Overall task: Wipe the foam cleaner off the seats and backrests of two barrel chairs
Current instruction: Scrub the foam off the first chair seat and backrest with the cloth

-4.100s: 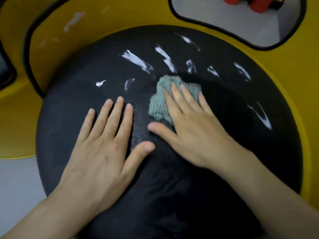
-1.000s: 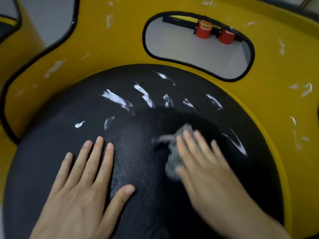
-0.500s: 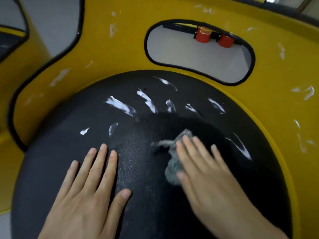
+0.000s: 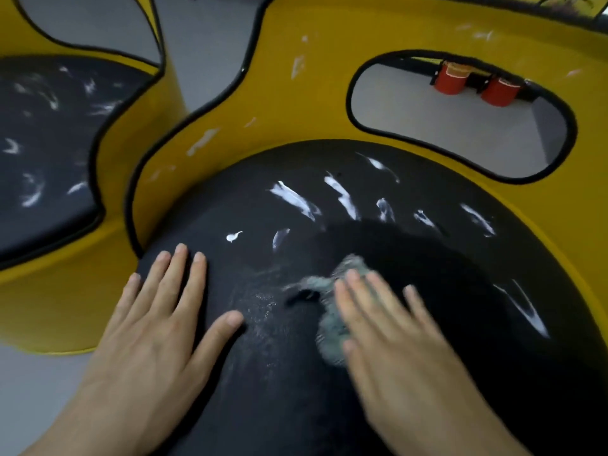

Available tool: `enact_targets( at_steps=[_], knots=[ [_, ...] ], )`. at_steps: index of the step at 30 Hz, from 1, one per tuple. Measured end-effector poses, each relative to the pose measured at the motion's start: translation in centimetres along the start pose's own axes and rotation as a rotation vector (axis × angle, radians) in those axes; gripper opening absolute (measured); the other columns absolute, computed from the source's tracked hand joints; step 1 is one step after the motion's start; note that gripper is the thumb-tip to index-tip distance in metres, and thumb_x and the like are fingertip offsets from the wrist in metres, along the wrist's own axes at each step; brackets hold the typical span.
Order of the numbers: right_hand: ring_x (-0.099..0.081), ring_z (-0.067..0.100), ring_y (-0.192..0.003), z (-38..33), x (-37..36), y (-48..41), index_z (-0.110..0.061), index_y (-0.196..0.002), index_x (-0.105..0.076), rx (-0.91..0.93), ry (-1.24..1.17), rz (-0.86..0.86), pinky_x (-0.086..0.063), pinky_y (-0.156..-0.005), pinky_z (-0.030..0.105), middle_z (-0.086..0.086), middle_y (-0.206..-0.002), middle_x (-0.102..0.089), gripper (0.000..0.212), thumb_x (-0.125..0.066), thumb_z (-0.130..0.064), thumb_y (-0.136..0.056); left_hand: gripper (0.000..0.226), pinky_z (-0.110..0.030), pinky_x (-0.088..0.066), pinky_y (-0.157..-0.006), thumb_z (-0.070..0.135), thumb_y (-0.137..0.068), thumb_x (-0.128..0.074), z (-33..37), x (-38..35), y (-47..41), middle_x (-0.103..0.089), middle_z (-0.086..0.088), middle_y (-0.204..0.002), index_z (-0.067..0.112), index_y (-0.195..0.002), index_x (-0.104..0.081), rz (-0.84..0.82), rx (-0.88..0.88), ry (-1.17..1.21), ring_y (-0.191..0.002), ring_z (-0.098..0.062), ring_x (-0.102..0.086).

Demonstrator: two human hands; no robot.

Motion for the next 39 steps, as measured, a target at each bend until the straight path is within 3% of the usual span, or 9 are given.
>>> enact_targets(
  at_steps=[4, 5, 8, 10, 15, 19, 26, 32, 39],
  knots=[
    [0.022, 0.000, -0.147, 6.2, 0.8, -0.7, -0.029, -0.157, 0.003, -0.221, 0.016, -0.096, 0.008, -0.121, 0.030, -0.016, -0.164, 0.008, 0.073, 0.013, -0.057, -0.090, 0.095, -0.031, 0.001, -0.123, 0.083, -0.094, -0.021, -0.3, -0.2, 0.5, -0.019, -0.006, -0.168, 0.015, -0.161, -0.027, 0.014, 0.004, 0.017, -0.156, -0.020, -0.011],
    [0.019, 0.001, -0.149, 5.9, 0.7, -1.0, -0.026, -0.158, -0.003, -0.204, -0.002, -0.098, 0.008, -0.121, 0.028, -0.014, -0.164, 0.003, 0.073, 0.008, -0.056, -0.092, 0.099, -0.033, 0.000, -0.124, 0.085, -0.092, -0.022, -0.3, -0.2, 0.5, -0.017, -0.006, -0.169, 0.014, -0.161, -0.025, 0.019, -0.003, 0.011, -0.157, -0.020, -0.009],
    [-0.022, 0.018, -0.148, 1.5, 0.1, -1.3, -0.011, -0.152, -0.039, -0.034, -0.028, -0.027, -0.016, -0.117, 0.039, 0.002, -0.159, -0.034, 0.065, -0.010, -0.044, -0.105, 0.110, -0.039, -0.002, -0.124, 0.093, -0.086, -0.023, -0.1, 0.0, 0.1, -0.009, -0.005, -0.170, 0.014, -0.162, -0.018, 0.012, -0.038, 0.006, -0.158, -0.020, -0.003],
    [-0.033, 0.023, -0.145, -1.5, -0.3, -1.2, -0.008, -0.148, -0.045, 0.100, -0.046, 0.050, -0.025, -0.111, 0.046, 0.006, -0.156, -0.042, 0.064, -0.010, -0.041, -0.105, 0.116, -0.041, -0.004, -0.123, 0.096, -0.082, -0.023, 0.1, 0.0, -0.5, -0.006, -0.005, -0.170, 0.013, -0.162, -0.016, 0.003, -0.052, 0.005, -0.158, -0.021, -0.002],
    [-0.025, 0.020, -0.151, -3.9, 0.1, -4.8, -0.013, -0.155, -0.034, 0.216, -0.036, 0.041, -0.019, -0.115, 0.045, 0.000, -0.162, -0.032, 0.059, -0.026, -0.035, -0.101, 0.128, -0.042, -0.004, -0.123, 0.103, -0.073, -0.020, 0.5, 0.1, -2.3, -0.004, -0.005, -0.170, 0.011, -0.162, -0.013, -0.014, -0.076, 0.018, -0.158, -0.020, 0.002],
    [-0.003, 0.010, -0.155, -4.7, 0.7, -8.6, -0.019, -0.160, -0.017, 0.230, -0.048, -0.013, -0.004, -0.122, 0.042, -0.006, -0.168, -0.013, 0.062, -0.014, -0.041, -0.102, 0.130, -0.041, -0.005, -0.123, 0.103, -0.072, -0.021, 0.4, 0.0, -2.9, -0.008, -0.007, -0.170, 0.009, -0.161, -0.016, -0.025, -0.073, 0.014, -0.158, -0.019, -0.002],
    [-0.034, 0.022, -0.147, -4.3, -0.4, -4.3, -0.013, -0.150, -0.041, 0.326, -0.072, 0.061, -0.028, -0.110, 0.050, 0.002, -0.158, -0.040, 0.064, -0.042, -0.034, -0.089, 0.137, -0.045, -0.012, -0.122, 0.105, -0.069, -0.024, 0.3, -0.4, -3.4, -0.017, -0.013, -0.168, 0.001, -0.159, -0.024, -0.043, -0.049, 0.025, -0.157, -0.025, -0.012],
    [-0.004, 0.010, -0.154, -5.5, 0.4, -11.1, -0.019, -0.160, -0.019, 0.216, -0.068, -0.032, -0.009, -0.124, 0.044, -0.006, -0.167, -0.014, 0.064, -0.014, -0.042, -0.101, 0.137, -0.049, -0.016, -0.120, 0.104, -0.070, -0.024, 0.4, -0.5, -3.4, -0.022, -0.016, -0.166, -0.002, -0.156, -0.028, -0.049, -0.025, 0.009, -0.155, -0.030, -0.018],
    [-0.038, 0.023, -0.142, -4.4, -1.1, -4.6, -0.012, -0.146, -0.043, 0.247, -0.024, 0.090, -0.031, -0.106, 0.053, 0.005, -0.153, -0.046, 0.055, -0.016, -0.034, -0.104, 0.136, -0.050, -0.017, -0.120, 0.103, -0.071, -0.024, 0.3, -0.6, -3.5, -0.024, -0.017, -0.165, -0.003, -0.155, -0.032, -0.036, -0.021, 0.034, -0.154, -0.031, -0.021]
  ],
)
Point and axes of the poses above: each hand's wrist, its own y-axis away from the middle knuckle, its own x-axis out of the back of the hand, z = x × y, the point moved 6 cm from there along -y, towards the middle knuckle
